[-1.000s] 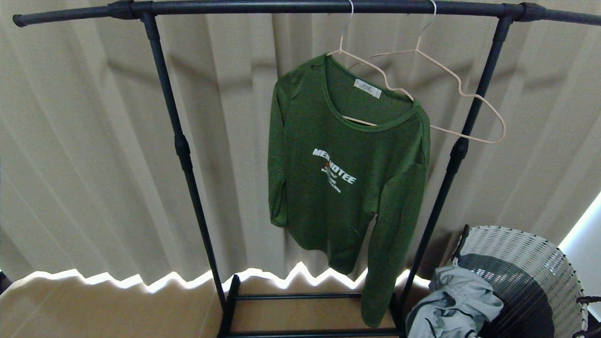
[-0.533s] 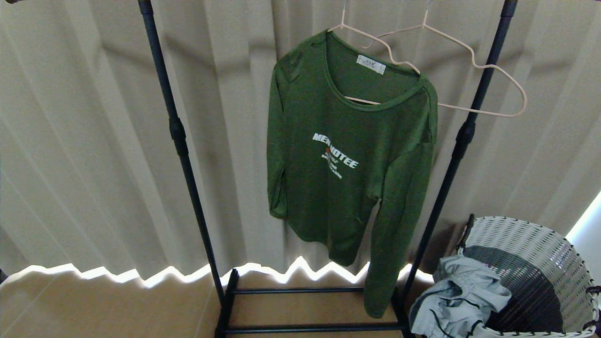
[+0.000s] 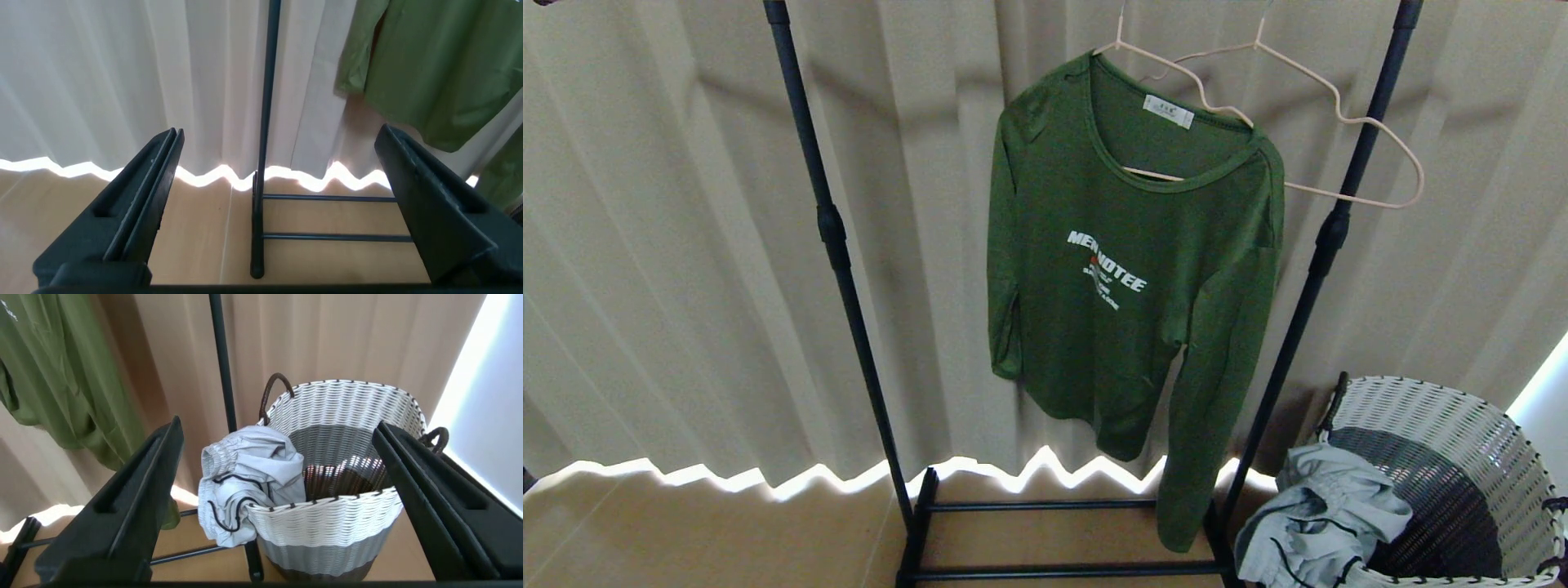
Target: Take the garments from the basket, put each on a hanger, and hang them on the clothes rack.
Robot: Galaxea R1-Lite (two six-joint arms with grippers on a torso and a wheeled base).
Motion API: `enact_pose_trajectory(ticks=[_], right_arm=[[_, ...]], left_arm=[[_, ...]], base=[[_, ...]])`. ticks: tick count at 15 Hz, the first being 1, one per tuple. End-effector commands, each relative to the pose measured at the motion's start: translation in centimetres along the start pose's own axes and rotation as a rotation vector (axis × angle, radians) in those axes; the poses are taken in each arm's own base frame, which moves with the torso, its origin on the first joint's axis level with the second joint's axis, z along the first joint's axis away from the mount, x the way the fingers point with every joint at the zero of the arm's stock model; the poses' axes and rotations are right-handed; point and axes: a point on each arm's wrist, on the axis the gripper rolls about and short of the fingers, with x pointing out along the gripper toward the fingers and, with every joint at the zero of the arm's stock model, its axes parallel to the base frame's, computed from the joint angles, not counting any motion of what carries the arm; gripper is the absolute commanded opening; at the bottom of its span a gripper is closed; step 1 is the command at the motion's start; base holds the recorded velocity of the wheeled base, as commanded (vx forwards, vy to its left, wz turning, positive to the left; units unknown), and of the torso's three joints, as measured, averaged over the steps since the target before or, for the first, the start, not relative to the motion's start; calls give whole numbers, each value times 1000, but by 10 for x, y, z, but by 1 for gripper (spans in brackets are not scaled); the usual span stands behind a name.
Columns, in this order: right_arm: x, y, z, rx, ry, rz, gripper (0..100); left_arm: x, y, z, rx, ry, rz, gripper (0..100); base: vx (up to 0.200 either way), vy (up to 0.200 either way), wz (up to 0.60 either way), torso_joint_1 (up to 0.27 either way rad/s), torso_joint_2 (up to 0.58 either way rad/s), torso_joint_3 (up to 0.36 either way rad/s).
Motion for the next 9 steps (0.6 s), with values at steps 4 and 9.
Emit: enact_pose_trajectory(ticks=[4, 9], right_arm=[[0, 0, 0, 1, -1, 1, 100], [0, 0, 0, -5, -1, 2, 100]], left_arm=[[0, 0, 0, 2, 2, 0, 100], [0, 0, 0, 3, 2, 0, 100]], base=[[0, 0, 0, 0, 0, 0], [0, 0, 0, 0, 0, 0]])
